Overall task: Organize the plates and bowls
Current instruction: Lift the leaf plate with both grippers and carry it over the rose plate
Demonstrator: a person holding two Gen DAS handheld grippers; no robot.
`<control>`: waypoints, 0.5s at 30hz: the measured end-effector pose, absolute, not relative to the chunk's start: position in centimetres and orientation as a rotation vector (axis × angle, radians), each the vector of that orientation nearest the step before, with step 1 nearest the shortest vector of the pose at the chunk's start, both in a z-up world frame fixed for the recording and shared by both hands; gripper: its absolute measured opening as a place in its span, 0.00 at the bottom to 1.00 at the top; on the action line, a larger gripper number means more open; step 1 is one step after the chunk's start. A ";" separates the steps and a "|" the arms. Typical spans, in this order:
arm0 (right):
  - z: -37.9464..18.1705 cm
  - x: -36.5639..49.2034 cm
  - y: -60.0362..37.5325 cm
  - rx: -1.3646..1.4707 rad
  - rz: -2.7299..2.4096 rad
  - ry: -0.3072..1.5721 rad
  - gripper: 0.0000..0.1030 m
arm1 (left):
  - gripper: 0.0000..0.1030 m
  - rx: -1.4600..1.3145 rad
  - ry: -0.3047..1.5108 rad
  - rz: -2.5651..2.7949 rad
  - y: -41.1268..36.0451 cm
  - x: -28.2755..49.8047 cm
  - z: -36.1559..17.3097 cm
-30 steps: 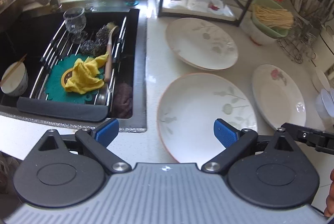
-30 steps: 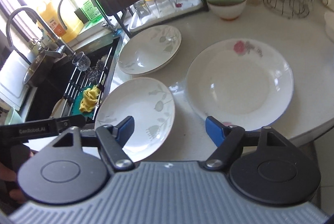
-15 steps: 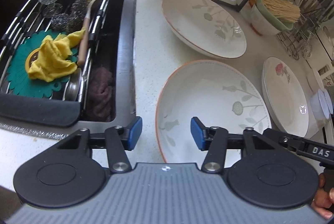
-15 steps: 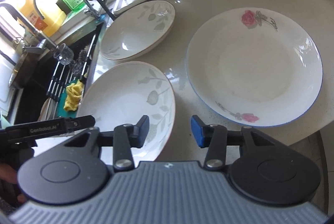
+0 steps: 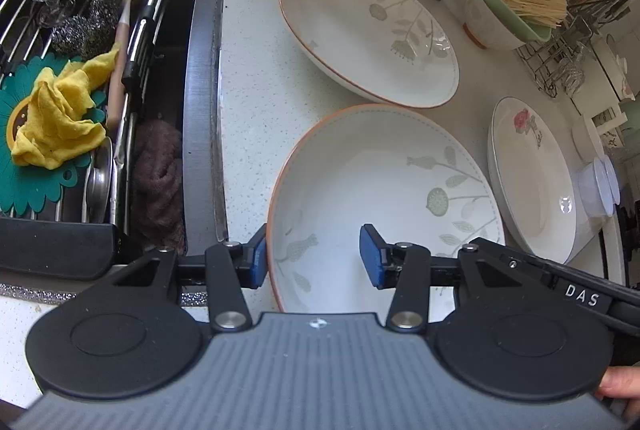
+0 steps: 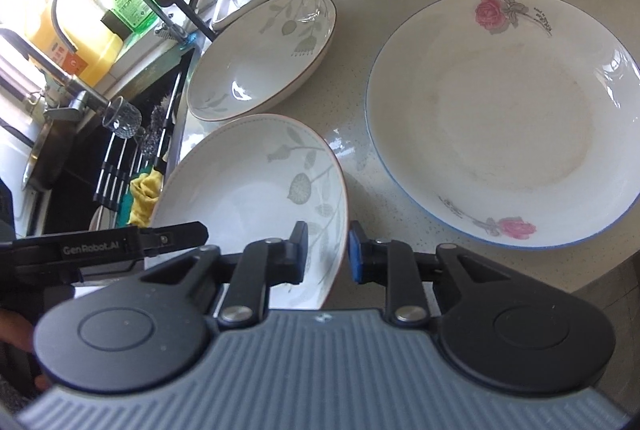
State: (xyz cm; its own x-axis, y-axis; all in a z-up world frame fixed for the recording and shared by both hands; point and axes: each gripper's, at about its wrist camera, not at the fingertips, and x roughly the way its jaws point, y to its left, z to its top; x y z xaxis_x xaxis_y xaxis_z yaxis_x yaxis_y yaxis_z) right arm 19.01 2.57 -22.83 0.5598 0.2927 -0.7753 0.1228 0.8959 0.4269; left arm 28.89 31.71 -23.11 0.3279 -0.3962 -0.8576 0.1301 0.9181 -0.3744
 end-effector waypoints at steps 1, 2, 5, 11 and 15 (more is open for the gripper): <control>-22.8 19.1 2.6 0.469 0.104 0.982 0.24 | 0.49 -0.263 1.195 -0.354 31.8 29.1 -23.1; -22.8 19.2 2.6 0.471 0.102 0.984 0.24 | 0.49 -0.268 1.197 -0.360 31.9 29.1 -23.0; -22.8 19.2 2.3 0.488 0.102 0.990 0.24 | 0.49 -0.283 1.195 -0.393 31.9 29.4 -22.4; -22.2 19.1 1.5 0.506 0.109 0.988 0.24 | 0.49 -0.288 1.194 -0.442 31.7 29.8 -21.2; -21.1 19.1 1.0 0.523 0.120 0.998 0.24 | 0.49 -0.302 1.194 -0.464 31.4 30.0 -20.4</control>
State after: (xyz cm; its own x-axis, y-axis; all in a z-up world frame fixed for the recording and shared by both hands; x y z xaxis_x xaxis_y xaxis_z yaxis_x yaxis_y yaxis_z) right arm 19.05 0.98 -21.06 0.5463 0.3299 -0.7699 0.1386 0.8709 0.4715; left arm 29.99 31.45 -20.37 0.2919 -0.4969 -0.8173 0.1851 0.8677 -0.4614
